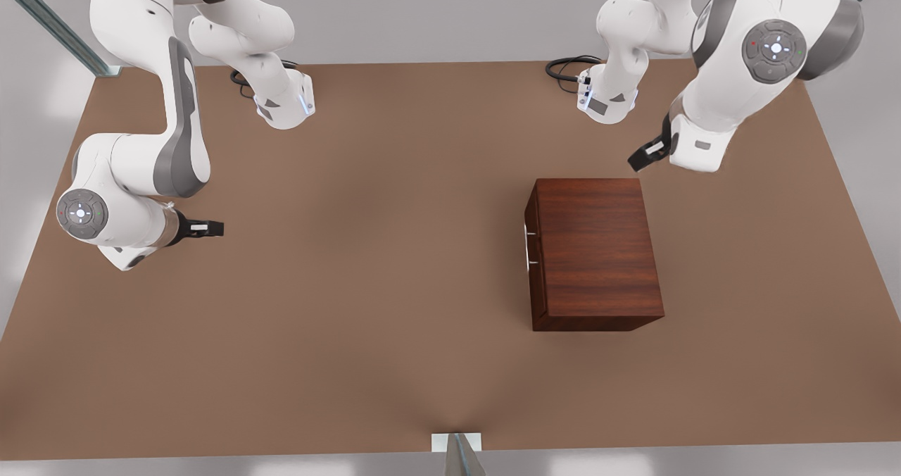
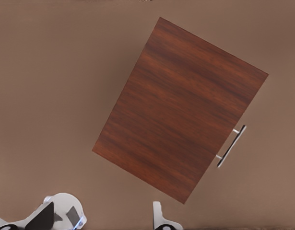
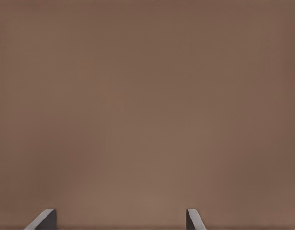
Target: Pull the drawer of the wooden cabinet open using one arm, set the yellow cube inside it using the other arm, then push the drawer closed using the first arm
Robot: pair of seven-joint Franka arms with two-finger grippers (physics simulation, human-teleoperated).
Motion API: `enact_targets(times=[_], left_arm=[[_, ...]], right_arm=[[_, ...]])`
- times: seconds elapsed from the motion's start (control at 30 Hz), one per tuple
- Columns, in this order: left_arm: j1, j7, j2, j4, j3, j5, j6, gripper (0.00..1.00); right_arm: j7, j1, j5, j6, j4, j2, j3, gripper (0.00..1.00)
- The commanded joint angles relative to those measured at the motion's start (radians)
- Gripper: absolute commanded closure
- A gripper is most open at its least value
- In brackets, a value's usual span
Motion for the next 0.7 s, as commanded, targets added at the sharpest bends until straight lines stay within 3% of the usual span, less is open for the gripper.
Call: enact_targets(times=[0.0,0.1,0.2,0.27,0.67], left_arm=[[-0.039,1.008,-0.009,0.0,-0.014,0.037,-0.022,0.0],[-0.026,0.936,0.017,0.011,-0.003,0.03,0.025,0.0],[0.131,0.875,0.061,0.074,-0.003,-0.079,0.061,0.0],[0.185,0.88,0.027,0.002,-0.024,-0.096,0.173,0.0],[0.142,0.794,0.193,0.155,-0.071,-0.085,0.159,0.0]], right_arm=[[0.001,0.0,0.001,-0.001,0.0,-0.001,0.0,0.0],[0.044,0.003,0.016,0.001,0.017,0.0,0.004,0.0],[0.082,0.026,0.013,0.002,0.027,0.022,0.01,0.0],[0.082,0.026,0.013,0.002,0.027,0.022,0.01,0.0],[0.081,0.02,0.011,-0.03,0.022,0.04,0.009,0.0]])
